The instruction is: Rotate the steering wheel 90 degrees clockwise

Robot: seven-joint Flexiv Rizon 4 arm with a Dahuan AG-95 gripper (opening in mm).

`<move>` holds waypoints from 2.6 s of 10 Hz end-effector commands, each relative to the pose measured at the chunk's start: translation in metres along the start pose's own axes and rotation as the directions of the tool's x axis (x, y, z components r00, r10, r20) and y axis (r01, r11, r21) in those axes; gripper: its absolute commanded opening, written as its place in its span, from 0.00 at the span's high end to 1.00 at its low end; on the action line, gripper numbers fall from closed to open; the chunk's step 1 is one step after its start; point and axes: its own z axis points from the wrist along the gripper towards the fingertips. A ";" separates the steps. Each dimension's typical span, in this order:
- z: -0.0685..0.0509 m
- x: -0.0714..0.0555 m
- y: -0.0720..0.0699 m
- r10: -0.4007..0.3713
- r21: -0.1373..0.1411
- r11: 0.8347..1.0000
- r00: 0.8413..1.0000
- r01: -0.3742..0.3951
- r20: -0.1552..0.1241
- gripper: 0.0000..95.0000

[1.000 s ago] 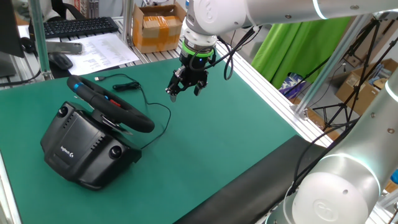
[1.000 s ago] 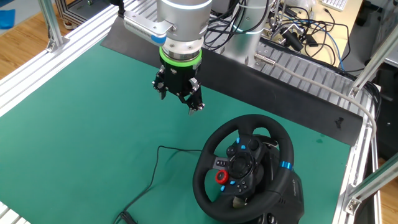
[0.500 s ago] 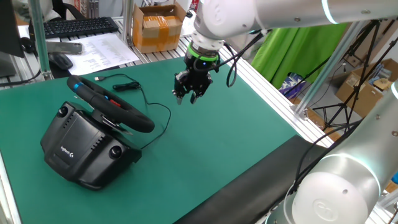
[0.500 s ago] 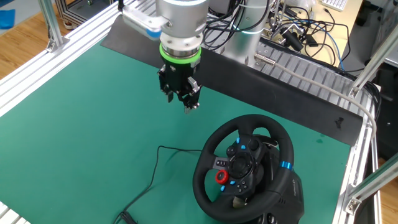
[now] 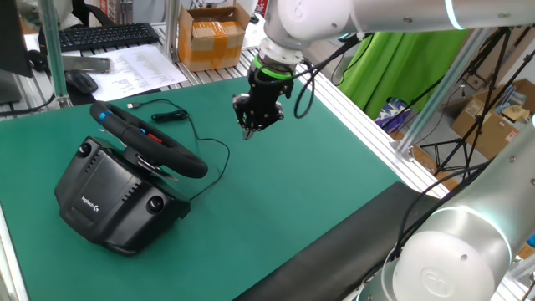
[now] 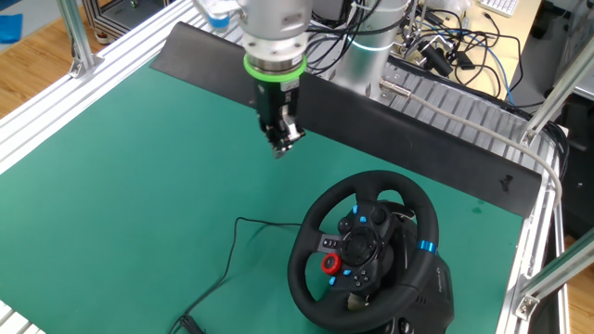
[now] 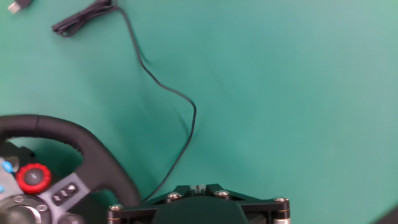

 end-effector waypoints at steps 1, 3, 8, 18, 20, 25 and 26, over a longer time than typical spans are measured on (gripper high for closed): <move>-0.019 0.036 0.019 0.134 0.004 0.991 0.991 -0.134 -0.015 1.00; -0.029 0.053 0.026 0.159 0.014 0.987 0.987 -0.159 -0.035 1.00; -0.040 0.071 0.036 0.198 0.006 0.980 0.980 -0.198 -0.036 1.00; -0.039 0.093 0.045 0.086 0.052 0.995 0.996 -0.086 0.010 1.00; -0.039 0.093 0.045 -0.012 0.052 0.999 1.000 0.012 0.002 1.00; -0.039 0.093 0.045 -0.144 0.048 0.988 0.989 0.145 -0.035 1.00; -0.039 0.093 0.045 -0.151 0.052 0.987 0.988 0.153 -0.033 1.00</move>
